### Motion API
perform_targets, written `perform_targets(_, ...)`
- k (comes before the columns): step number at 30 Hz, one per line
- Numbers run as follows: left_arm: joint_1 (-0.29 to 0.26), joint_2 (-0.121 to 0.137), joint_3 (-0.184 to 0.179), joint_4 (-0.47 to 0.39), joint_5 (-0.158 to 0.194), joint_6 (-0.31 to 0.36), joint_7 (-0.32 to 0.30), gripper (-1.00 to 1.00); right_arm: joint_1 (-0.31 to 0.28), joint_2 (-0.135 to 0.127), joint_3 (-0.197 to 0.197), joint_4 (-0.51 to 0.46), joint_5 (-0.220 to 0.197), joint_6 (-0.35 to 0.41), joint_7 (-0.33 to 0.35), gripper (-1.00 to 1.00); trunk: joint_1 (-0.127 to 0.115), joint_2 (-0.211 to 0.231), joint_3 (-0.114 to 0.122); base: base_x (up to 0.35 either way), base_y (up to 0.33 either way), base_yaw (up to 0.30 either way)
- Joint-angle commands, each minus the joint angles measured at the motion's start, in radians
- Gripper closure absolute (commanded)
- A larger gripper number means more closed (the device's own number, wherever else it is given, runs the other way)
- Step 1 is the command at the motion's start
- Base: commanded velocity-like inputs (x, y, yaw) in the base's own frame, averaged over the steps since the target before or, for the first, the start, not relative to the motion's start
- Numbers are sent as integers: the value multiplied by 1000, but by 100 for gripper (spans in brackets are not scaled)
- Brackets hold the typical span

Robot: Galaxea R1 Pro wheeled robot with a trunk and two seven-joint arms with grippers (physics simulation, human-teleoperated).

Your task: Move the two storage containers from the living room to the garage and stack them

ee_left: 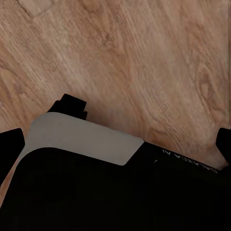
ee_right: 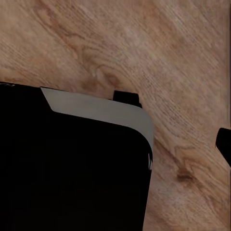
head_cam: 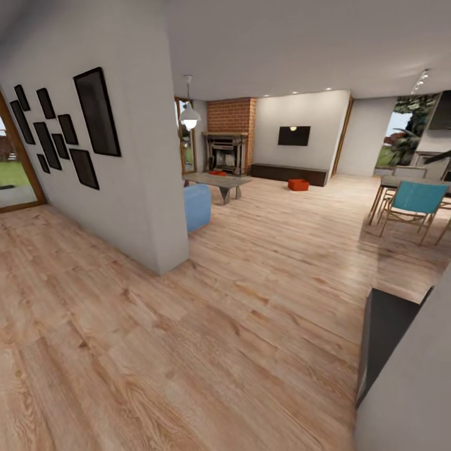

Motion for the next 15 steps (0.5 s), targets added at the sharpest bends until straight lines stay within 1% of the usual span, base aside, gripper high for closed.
perform_targets(1,-1,0,8,2,1,0,0,-100,-1,0,1,1,7,-3,-1,-100,1,0,0,342,0,-33)
perform_targets(8,-1,0,8,2,1,0,0,-100,-1,0,1,1,7,-3,-1,-100,1,0,10,342,0,-58)
perform_targets(15,-1,0,8,2,0,0,0,-100,-1,0,1,1,7,-3,-1,-100,1,0,13,342,0,-9)
